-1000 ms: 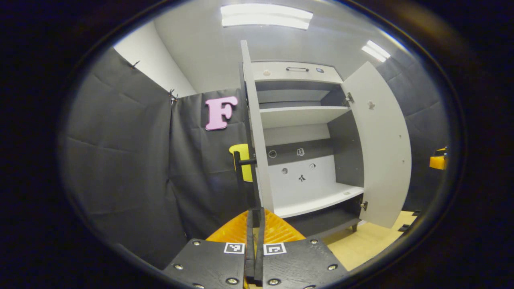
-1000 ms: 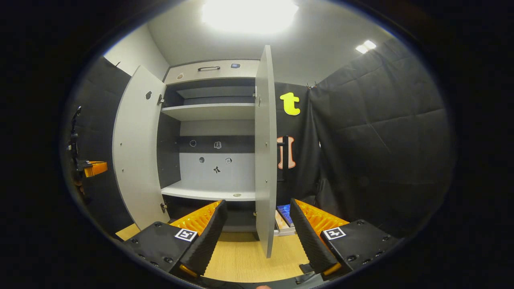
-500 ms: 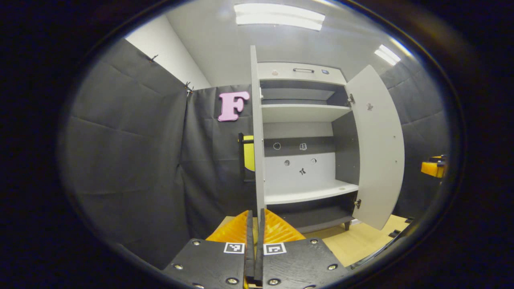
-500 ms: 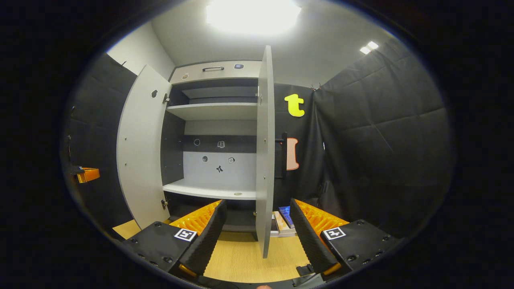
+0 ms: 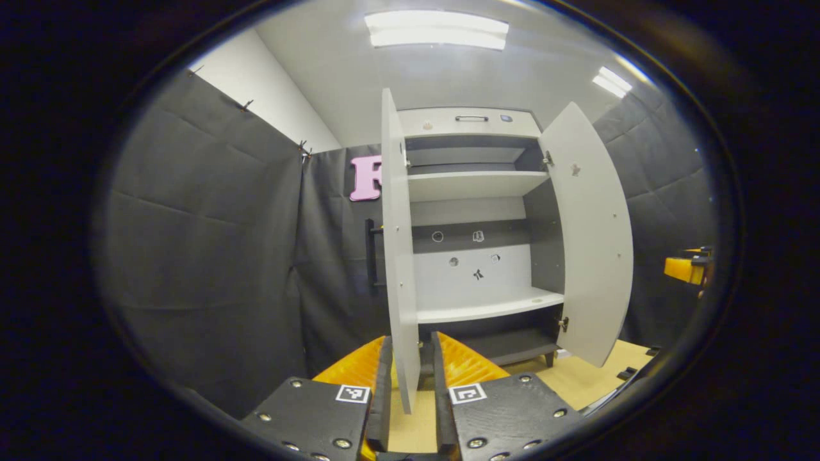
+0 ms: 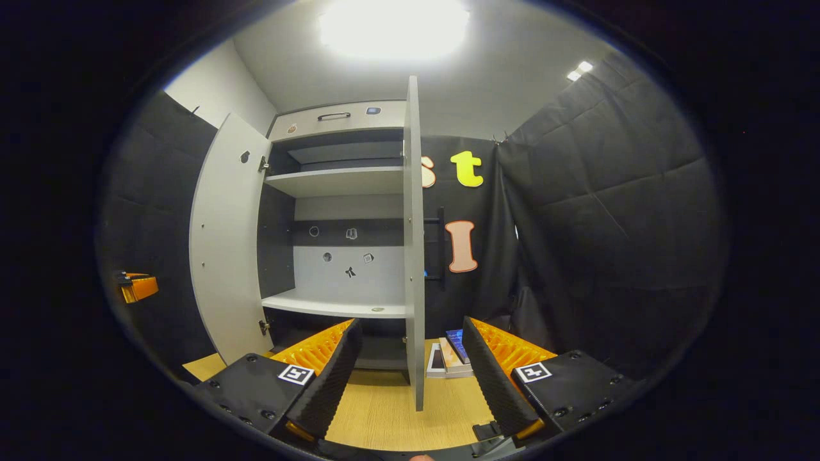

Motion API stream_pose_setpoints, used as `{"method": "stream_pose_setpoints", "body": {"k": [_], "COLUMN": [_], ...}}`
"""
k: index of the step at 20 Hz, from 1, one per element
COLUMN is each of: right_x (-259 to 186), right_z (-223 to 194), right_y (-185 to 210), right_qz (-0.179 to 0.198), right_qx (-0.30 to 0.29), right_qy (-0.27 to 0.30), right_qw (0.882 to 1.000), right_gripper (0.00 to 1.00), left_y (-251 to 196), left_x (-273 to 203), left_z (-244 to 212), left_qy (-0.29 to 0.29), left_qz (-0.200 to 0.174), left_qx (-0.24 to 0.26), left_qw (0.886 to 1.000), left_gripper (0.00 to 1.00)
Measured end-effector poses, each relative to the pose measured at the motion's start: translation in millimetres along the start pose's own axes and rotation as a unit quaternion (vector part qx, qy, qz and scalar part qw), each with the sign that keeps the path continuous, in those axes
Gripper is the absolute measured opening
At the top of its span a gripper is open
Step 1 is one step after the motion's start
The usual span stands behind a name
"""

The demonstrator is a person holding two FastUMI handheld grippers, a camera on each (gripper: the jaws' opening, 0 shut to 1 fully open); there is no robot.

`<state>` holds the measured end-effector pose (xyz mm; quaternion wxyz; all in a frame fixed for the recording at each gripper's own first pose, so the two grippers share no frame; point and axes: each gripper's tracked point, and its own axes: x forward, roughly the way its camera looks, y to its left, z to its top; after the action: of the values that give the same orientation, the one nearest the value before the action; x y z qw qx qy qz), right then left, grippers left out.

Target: Open the right door of the double-door shoe cabinet with the right hand, and open the left door with the left hand.

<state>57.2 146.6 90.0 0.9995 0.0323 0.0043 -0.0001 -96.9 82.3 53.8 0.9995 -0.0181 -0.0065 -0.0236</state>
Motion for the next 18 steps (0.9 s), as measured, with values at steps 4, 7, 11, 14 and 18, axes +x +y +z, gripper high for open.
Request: {"method": "stream_pose_setpoints", "body": {"k": [4,7,11,14,18], "right_x": [-1,-1,-2,-3,-5], "right_z": [4,8,14,15,18], "right_y": [-6,-9,-15,-17,-19], "right_qz": [-0.001,-0.001,-0.008,-0.009,-0.011], "right_qx": [0.001,0.004,-0.001,0.0,0.001], "right_qy": [-0.006,-0.012,-0.02,-0.02,-0.024], "right_qw": [1.0,1.0,1.0,1.0,1.0], "right_gripper": [0.98,0.98,0.98,0.93,0.92], "left_y": [-5,0,4,4,6], "left_x": [-9,-12,-18,-21,-25], "left_z": [1,1,0,-6,-8], "left_qy": [0.002,0.001,0.001,0.008,0.012], "left_qz": [0.0,0.009,0.024,0.03,0.039], "left_qx": [-0.005,-0.004,-0.001,0.007,0.012], "left_qw": [1.0,1.0,1.0,0.999,0.999], "left_gripper": [0.48,0.68,0.85,0.93,0.92]}}
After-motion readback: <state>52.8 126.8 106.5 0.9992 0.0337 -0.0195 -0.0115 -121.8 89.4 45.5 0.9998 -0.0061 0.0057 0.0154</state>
